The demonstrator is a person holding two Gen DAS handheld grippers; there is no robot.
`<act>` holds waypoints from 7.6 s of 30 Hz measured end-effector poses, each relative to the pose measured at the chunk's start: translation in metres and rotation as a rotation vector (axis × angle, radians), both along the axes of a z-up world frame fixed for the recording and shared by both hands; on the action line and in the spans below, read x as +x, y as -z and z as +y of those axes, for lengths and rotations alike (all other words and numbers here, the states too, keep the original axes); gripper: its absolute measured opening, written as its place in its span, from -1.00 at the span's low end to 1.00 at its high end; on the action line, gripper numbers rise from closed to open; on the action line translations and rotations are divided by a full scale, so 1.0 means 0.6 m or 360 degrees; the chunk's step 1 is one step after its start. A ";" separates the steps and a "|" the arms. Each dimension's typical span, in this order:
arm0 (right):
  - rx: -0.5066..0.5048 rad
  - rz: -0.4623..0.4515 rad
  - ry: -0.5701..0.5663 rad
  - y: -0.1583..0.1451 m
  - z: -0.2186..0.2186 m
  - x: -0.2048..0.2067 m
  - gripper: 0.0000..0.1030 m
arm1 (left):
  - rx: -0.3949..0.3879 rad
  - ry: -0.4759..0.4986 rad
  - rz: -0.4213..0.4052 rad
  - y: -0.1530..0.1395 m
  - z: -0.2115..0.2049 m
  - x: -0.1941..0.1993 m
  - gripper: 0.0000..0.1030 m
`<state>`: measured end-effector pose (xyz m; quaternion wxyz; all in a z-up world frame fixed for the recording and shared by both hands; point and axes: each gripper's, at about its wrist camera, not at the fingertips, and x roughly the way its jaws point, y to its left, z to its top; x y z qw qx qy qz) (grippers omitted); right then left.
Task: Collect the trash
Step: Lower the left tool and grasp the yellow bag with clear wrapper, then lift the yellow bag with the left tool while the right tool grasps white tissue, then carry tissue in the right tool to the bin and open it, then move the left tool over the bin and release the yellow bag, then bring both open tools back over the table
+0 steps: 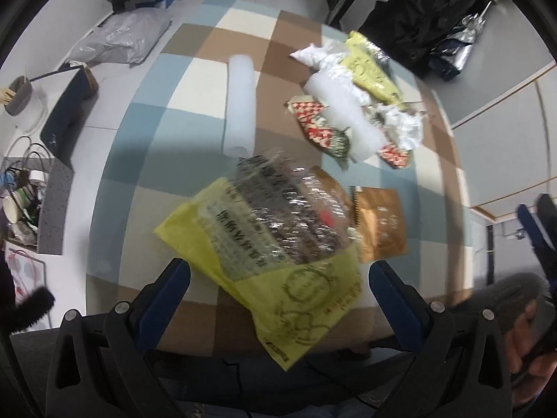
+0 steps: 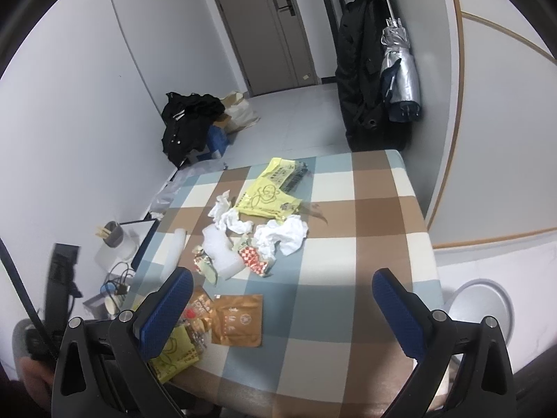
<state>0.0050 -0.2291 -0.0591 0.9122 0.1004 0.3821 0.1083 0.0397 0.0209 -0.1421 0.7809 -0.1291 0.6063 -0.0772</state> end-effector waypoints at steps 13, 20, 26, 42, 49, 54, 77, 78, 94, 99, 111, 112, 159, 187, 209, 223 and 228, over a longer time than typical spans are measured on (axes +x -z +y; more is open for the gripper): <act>0.0037 0.0008 0.0004 -0.005 -0.013 -0.006 1.00 | 0.0308 0.0134 -0.0070 -0.006 -0.037 -0.014 0.20; 0.0034 -0.0001 0.0016 -0.006 -0.019 -0.012 1.00 | 0.0287 0.0163 -0.0095 -0.013 -0.045 -0.015 -0.73; 0.0017 0.0009 0.0030 -0.003 -0.022 -0.012 1.00 | 0.0255 0.0153 -0.0147 -0.027 -0.046 -0.017 -0.92; -0.0010 -0.0012 0.0058 -0.003 -0.031 -0.019 1.00 | -0.0061 0.0088 -0.0337 -0.094 -0.031 -0.007 -0.97; -0.0011 0.0016 0.0004 -0.011 -0.031 0.005 0.89 | -0.0172 0.0026 -0.0457 -0.129 -0.003 0.000 -0.97; -0.0041 0.0011 -0.0057 -0.024 -0.014 0.042 0.84 | -0.0234 -0.0048 -0.0546 -0.151 0.032 0.009 -0.97; 0.0096 0.0537 -0.0387 0.121 0.205 0.290 0.31 | -0.0330 -0.0241 -0.0699 -0.183 0.132 0.042 -0.97; 0.0091 0.0544 -0.0369 0.126 0.208 0.294 0.30 | -0.0336 -0.0249 -0.0700 -0.183 0.135 0.043 -0.97; 0.0047 0.0412 -0.0299 0.121 0.199 0.288 -0.64 | -0.0315 -0.0321 -0.0731 -0.192 0.136 0.048 -0.98; 0.0139 0.0228 -0.0300 0.054 0.161 0.255 -0.64 | -0.0269 -0.0326 -0.0778 -0.201 0.126 0.045 -0.98; 0.0199 -0.0183 -0.0210 -0.119 0.010 0.133 -0.64 | -0.0195 -0.0153 -0.0974 -0.278 0.018 0.018 -0.98; 0.0205 -0.0215 -0.0189 -0.135 -0.012 0.121 -0.64 | -0.0202 -0.0123 -0.0983 -0.287 0.003 0.017 -0.97; 0.0552 0.0465 0.0763 0.216 -0.605 -0.036 -0.64 | -0.0030 0.1201 -0.0523 -0.116 -0.685 0.068 -0.97; 0.0690 0.0696 0.0787 0.375 -0.646 -0.076 0.14 | 0.0143 0.1277 -0.0124 0.017 -0.759 0.083 -0.97; 0.0662 0.0565 0.0947 0.331 -0.672 -0.107 0.24 | 0.0261 0.1337 0.0068 0.075 -0.782 0.065 -0.27; 0.0583 0.0514 0.0919 0.276 -0.654 -0.103 0.38 | 0.0170 0.1153 -0.0249 -0.030 -0.710 0.062 0.13; 0.0499 0.0395 0.0911 0.214 -0.639 -0.101 0.51 | 0.0161 0.1030 -0.0389 -0.087 -0.664 0.063 0.18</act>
